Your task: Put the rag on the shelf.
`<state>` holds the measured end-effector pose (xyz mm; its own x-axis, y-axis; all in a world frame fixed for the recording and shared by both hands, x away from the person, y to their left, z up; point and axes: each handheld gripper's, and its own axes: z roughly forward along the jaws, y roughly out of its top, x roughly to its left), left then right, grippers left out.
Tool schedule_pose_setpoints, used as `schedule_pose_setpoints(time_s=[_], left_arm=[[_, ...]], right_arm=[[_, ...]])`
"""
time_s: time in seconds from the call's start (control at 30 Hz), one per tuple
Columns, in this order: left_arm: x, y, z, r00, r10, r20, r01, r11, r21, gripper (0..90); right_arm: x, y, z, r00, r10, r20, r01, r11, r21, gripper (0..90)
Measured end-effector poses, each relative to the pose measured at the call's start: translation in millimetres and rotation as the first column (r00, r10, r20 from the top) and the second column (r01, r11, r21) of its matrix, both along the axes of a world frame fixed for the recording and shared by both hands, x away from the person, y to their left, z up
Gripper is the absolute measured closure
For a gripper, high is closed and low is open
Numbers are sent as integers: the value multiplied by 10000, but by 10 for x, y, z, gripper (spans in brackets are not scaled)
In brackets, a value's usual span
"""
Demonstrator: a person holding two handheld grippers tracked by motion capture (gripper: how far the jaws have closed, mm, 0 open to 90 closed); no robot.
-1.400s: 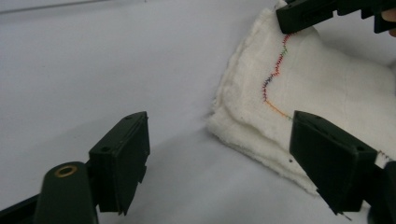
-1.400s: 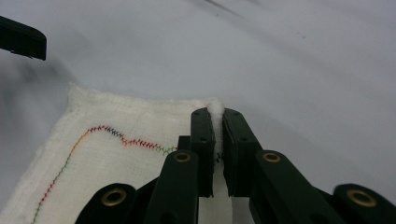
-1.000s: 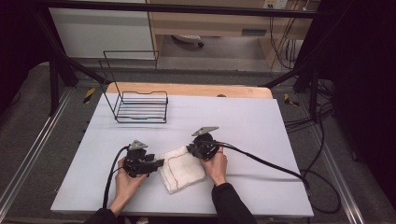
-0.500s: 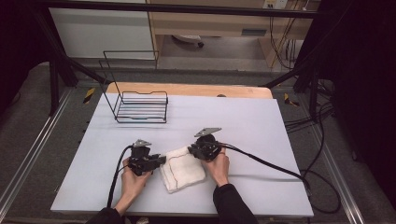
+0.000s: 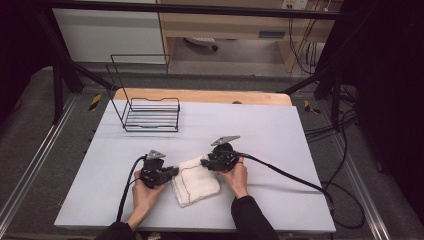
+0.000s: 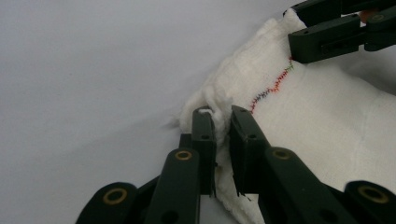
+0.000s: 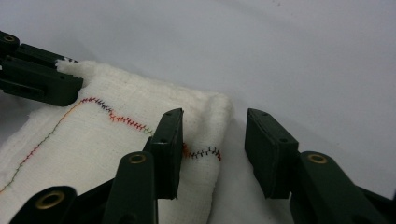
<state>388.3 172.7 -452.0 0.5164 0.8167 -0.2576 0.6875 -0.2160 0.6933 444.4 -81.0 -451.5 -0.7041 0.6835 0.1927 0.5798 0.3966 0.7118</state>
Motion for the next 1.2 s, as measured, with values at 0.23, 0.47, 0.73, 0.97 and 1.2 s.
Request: schedule_pose_setpoints(time_s=[0.23,0.47,0.73,0.97,1.2], left_arm=[[8,-1,1,9997,-210,87,209,9997,134,803],[16,22,-6,9999,-146,-1,146,9998,-156,822],[-3,47,62,9995,-7,308,23,9987,-511,835],[-70,68,194,9956,-74,939,150,9966,-808,835],[-138,73,319,9875,-202,1566,359,9945,-982,835]], right_arm=[[16,12,-4,9973,1,-731,28,9992,392,728],[-2,10,12,9979,-63,-639,93,9989,461,821],[-110,-35,159,9998,-55,194,42,9977,675,828],[-240,-88,311,9970,-187,746,116,9955,937,828],[-342,-126,404,9912,-292,1292,145,9935,1133,828]])
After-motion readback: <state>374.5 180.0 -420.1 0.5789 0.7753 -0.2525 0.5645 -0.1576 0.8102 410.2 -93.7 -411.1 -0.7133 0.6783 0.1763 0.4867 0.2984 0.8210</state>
